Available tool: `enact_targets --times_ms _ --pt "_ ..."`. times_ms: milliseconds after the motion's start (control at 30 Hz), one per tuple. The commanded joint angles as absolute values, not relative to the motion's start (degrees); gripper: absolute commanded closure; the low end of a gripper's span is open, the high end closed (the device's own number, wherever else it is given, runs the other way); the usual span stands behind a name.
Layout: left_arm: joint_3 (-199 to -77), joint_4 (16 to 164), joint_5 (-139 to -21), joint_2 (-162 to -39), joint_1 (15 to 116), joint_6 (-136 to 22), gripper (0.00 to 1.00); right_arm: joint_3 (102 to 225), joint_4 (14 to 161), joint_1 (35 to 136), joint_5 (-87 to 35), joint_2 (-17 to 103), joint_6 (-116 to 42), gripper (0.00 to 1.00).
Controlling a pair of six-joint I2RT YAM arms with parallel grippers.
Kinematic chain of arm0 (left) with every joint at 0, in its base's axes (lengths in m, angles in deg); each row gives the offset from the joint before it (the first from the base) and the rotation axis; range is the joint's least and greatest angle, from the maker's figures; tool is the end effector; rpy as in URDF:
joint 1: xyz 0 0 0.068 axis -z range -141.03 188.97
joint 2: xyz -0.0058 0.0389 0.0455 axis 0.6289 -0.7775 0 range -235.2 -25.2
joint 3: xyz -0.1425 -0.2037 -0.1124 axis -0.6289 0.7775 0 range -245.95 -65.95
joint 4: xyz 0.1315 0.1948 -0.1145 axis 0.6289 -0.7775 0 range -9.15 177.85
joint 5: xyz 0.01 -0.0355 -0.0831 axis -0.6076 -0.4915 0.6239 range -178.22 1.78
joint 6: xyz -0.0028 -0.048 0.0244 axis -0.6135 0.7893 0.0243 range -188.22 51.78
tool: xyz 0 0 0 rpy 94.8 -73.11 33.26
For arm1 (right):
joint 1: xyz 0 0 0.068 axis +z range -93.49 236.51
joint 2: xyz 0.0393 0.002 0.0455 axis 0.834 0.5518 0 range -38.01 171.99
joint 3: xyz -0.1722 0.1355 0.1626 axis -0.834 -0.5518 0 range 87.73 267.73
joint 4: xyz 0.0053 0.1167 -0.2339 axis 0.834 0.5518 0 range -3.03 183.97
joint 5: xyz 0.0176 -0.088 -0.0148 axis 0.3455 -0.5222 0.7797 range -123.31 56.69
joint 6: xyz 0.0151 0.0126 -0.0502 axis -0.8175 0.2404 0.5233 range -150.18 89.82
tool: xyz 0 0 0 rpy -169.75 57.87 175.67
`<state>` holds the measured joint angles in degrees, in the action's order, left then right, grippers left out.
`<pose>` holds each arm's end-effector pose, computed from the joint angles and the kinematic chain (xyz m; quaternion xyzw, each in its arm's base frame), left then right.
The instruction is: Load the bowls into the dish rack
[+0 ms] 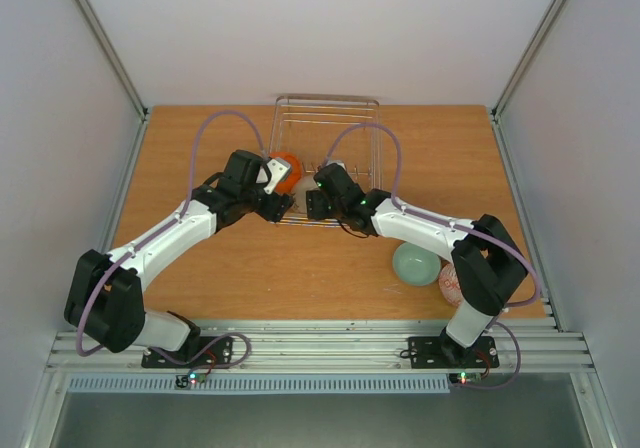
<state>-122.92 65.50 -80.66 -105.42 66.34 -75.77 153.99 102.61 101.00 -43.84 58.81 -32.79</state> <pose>0.2646 -0.1422 0.2540 0.3010 0.8738 -0.1250 0.3609 0.2673 0.2535 0.2241 -0.2982 0.8751 0.0704 0.3745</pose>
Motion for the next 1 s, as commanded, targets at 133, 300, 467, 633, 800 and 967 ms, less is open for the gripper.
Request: enact_targets --times_ms 133,300,467,633,800,967 --pt "-122.1 68.5 -79.7 -105.0 66.0 -76.2 0.23 156.1 101.2 101.5 -44.6 60.0 -32.5 0.27" --pt "-122.0 68.4 -79.9 -104.9 66.0 -76.3 0.23 156.8 101.1 101.6 -44.9 61.2 -32.4 0.28" --pt "-122.0 68.5 -79.8 -104.9 65.9 -76.3 0.23 156.8 100.6 101.6 -44.9 61.8 -32.4 0.29" --pt "-122.0 68.5 -79.8 -104.9 65.9 -76.3 0.24 156.7 100.6 101.5 -44.9 61.9 -32.4 0.34" --pt "-122.0 68.6 -79.8 -105.0 65.8 -76.2 0.23 157.0 100.8 101.6 -45.1 62.1 -32.3 0.41" --pt "-122.0 68.5 -79.7 -104.9 65.8 -76.2 0.23 156.9 100.9 101.6 -45.3 62.2 -32.5 0.48"
